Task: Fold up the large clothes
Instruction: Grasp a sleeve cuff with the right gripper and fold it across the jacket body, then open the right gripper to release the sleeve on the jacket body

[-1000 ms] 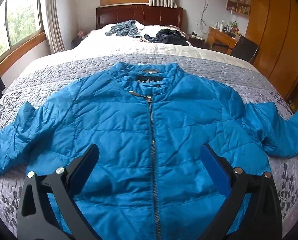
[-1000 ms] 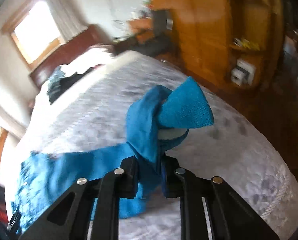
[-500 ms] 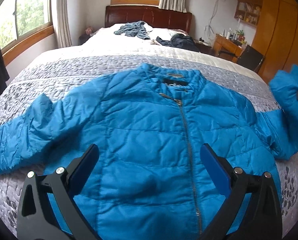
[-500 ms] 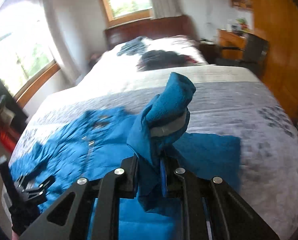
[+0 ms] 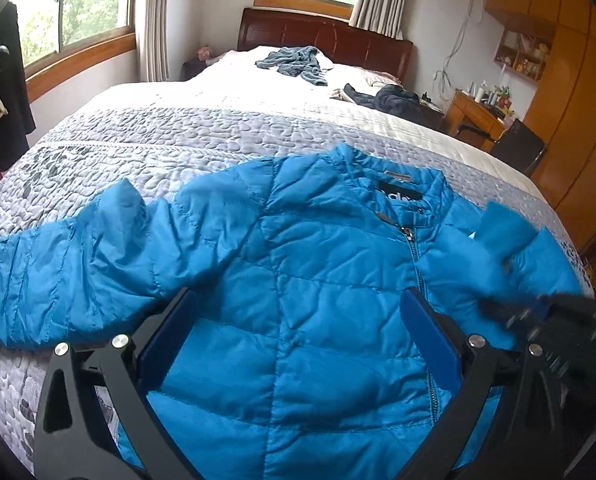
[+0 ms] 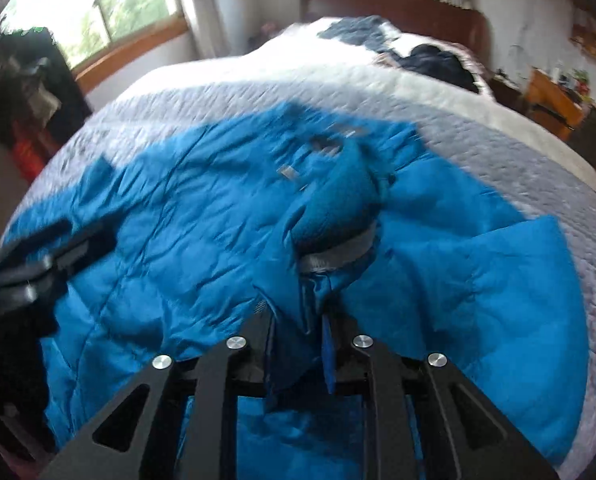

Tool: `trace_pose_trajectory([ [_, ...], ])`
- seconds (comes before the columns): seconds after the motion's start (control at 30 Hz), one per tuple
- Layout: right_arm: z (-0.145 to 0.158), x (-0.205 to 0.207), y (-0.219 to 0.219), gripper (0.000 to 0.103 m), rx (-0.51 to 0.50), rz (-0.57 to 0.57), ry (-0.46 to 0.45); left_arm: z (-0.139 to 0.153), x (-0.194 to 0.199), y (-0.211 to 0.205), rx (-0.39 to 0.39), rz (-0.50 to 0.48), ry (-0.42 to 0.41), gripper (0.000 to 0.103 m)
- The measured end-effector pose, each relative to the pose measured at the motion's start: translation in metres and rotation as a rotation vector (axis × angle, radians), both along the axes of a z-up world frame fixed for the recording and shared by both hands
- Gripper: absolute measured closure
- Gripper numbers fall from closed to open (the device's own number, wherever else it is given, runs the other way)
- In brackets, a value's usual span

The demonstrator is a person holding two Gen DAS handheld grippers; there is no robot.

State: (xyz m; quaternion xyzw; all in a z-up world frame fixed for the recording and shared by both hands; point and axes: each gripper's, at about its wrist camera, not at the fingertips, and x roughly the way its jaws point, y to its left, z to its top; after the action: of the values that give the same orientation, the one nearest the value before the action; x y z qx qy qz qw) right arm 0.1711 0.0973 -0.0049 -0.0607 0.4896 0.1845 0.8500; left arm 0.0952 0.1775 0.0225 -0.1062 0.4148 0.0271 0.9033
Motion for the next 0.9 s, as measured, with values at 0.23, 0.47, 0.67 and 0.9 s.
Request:
trace_pose_trajectory([
  [0.23,0.007,-0.02,-0.009,0.059,0.231,0.176,0.071,-0.013,0.008,0.005,-0.051,-0.006,0.052,0.003],
  [0.47,0.029,-0.026,-0.071,0.056,0.241,0.026,-0.028,-0.027,0.013,0.004,-0.067,-0.005,0.107,0.003],
  [0.67,0.027,-0.016,-0.141,0.049,0.317,-0.156,-0.052,-0.039,0.021,0.0,-0.054,0.025,0.164,0.003],
  [0.9,0.024,-0.008,-0.178,0.049,0.342,-0.219,-0.041,-0.051,0.044,-0.034,-0.104,-0.074,0.241,0.004],
])
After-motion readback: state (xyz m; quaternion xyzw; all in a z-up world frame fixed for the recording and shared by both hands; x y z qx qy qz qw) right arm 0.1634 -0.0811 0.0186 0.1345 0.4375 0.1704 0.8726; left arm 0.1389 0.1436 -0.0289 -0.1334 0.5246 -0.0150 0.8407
